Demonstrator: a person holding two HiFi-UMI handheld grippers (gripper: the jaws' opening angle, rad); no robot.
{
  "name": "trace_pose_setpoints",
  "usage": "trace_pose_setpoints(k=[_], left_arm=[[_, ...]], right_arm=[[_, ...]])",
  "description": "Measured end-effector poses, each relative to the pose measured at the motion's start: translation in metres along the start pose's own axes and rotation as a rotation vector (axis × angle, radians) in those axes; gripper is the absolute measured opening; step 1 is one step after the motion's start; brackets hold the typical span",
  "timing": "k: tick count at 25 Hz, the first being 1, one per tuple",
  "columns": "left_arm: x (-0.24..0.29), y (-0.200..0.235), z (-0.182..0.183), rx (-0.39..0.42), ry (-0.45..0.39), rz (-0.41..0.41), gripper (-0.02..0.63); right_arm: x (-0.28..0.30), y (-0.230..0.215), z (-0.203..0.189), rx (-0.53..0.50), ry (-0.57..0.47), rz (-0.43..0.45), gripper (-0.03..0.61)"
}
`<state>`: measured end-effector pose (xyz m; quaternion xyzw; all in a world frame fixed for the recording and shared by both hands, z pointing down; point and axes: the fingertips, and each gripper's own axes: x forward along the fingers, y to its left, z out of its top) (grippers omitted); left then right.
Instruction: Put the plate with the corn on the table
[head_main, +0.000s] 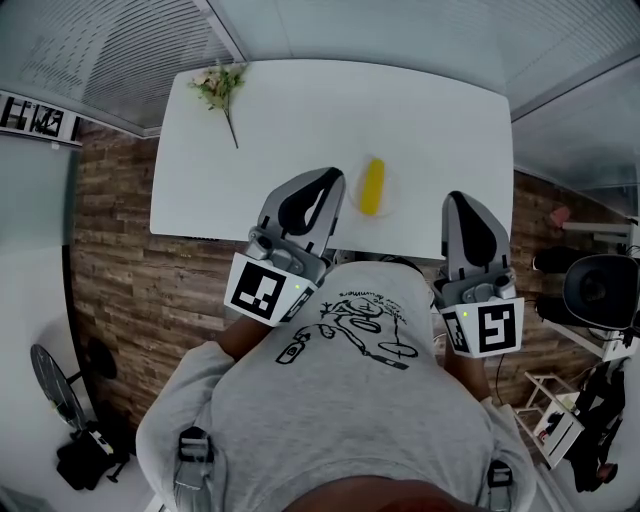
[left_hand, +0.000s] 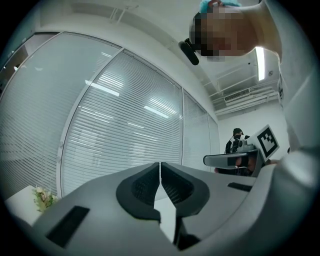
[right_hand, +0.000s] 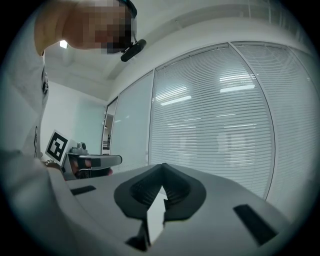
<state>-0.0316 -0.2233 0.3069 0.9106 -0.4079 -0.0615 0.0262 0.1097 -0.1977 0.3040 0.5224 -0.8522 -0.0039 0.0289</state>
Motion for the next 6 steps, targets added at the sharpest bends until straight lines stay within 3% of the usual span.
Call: trace_pose_setpoints(k=[6], left_arm=[[0.0009,0.001,-0.0021,0.003,0.002,-0.003,0.026]], right_arm=[[0.0015,-0.0005,-0.0023,0.003,0.002,-0.003,0.005]])
